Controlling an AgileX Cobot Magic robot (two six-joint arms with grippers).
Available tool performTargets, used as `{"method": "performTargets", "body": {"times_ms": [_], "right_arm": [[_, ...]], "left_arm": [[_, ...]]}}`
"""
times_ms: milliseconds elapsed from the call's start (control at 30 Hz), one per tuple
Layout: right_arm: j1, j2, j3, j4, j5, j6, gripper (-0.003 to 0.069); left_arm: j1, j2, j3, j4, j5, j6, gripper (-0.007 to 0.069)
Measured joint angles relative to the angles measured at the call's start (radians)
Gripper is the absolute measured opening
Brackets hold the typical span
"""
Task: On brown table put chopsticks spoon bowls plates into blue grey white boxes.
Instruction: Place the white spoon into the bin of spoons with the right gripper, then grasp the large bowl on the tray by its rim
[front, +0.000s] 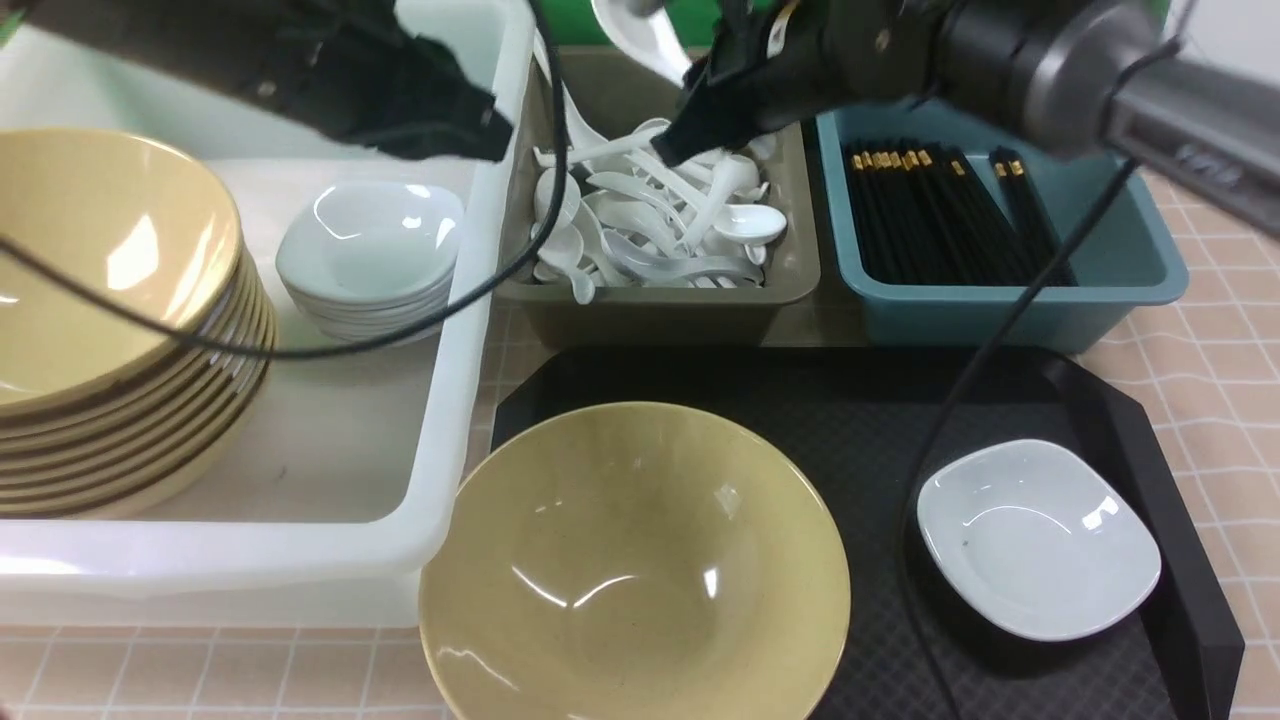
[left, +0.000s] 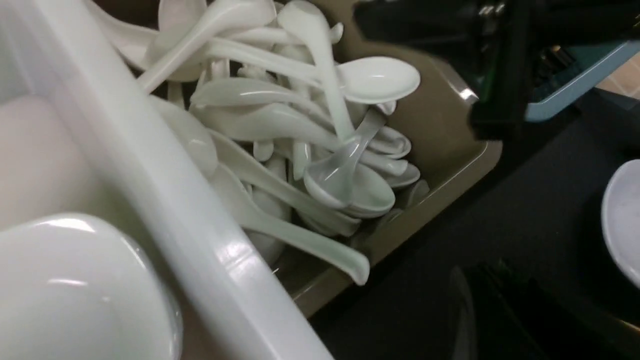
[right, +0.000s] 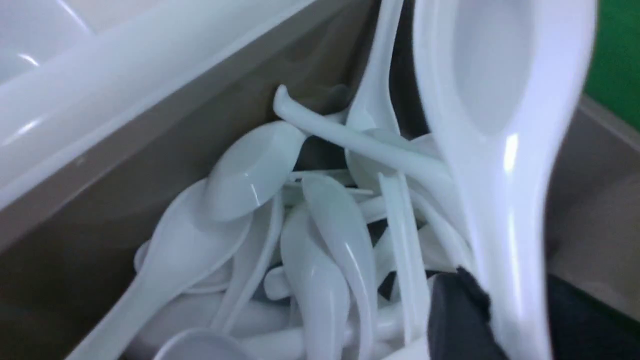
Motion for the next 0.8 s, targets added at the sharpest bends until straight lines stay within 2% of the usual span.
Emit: {"method": "performTargets", "body": {"times_ms": [33, 67, 167, 233, 333, 467, 500, 533, 600, 633, 700, 733, 800], "right_arm": [[0.000, 0.002, 0.000, 0.000, -0.002, 0.005, 0.0297], [-0.005, 0.009, 0.000, 0.001, -0.001, 0.049, 0.0376], [-0.016, -0.002, -0.022, 0.001, 0.056, 0.089, 0.0536], [-0.021, -0.027, -0.064, 0.001, 0.164, 0.094, 0.0605], [-0.022, -0.079, -0.140, 0.013, 0.355, 0.074, 0.0638], [-0.021, -0.185, -0.236, 0.051, 0.665, -0.060, 0.0608], [-0.021, -0.185, -0.238, 0.056, 0.676, -0.060, 0.0605], [-0.021, -0.227, -0.238, 0.083, 0.726, -0.090, 0.0582], [-0.016, -0.317, -0.194, 0.161, 0.762, -0.128, 0.0528], [-0.015, -0.324, -0.189, 0.166, 0.767, -0.135, 0.0515], [0.001, -0.411, -0.112, 0.219, 0.774, -0.182, 0.0462], [0.003, -0.418, -0.112, 0.219, 0.774, -0.186, 0.0462], [0.027, -0.501, -0.024, 0.239, 0.781, -0.228, 0.0410]], "left_arm": [[0.000, 0.004, -0.002, -0.001, 0.003, 0.003, 0.0004], [0.000, 0.013, -0.011, -0.010, 0.014, 0.009, 0.0004], [0.000, 0.020, -0.013, -0.012, 0.046, 0.027, 0.0008], [-0.003, 0.021, -0.016, -0.012, 0.062, 0.022, 0.0015], [-0.033, 0.021, -0.018, 0.010, 0.070, 0.001, 0.0059], [-0.160, 0.048, -0.019, 0.136, 0.086, -0.054, 0.0172], [-0.174, 0.051, -0.019, 0.154, 0.086, -0.054, 0.0179], [-0.215, 0.073, -0.024, 0.212, 0.100, -0.101, 0.0228], [-0.295, 0.129, -0.046, 0.341, 0.141, -0.169, 0.0308], [-0.305, 0.133, -0.051, 0.351, 0.146, -0.180, 0.0320], [-0.352, 0.186, -0.074, 0.478, 0.156, -0.217, 0.0384], [-0.355, 0.194, -0.076, 0.487, 0.156, -0.217, 0.0388], [-0.384, 0.236, -0.087, 0.573, 0.149, -0.229, 0.0420]]}}
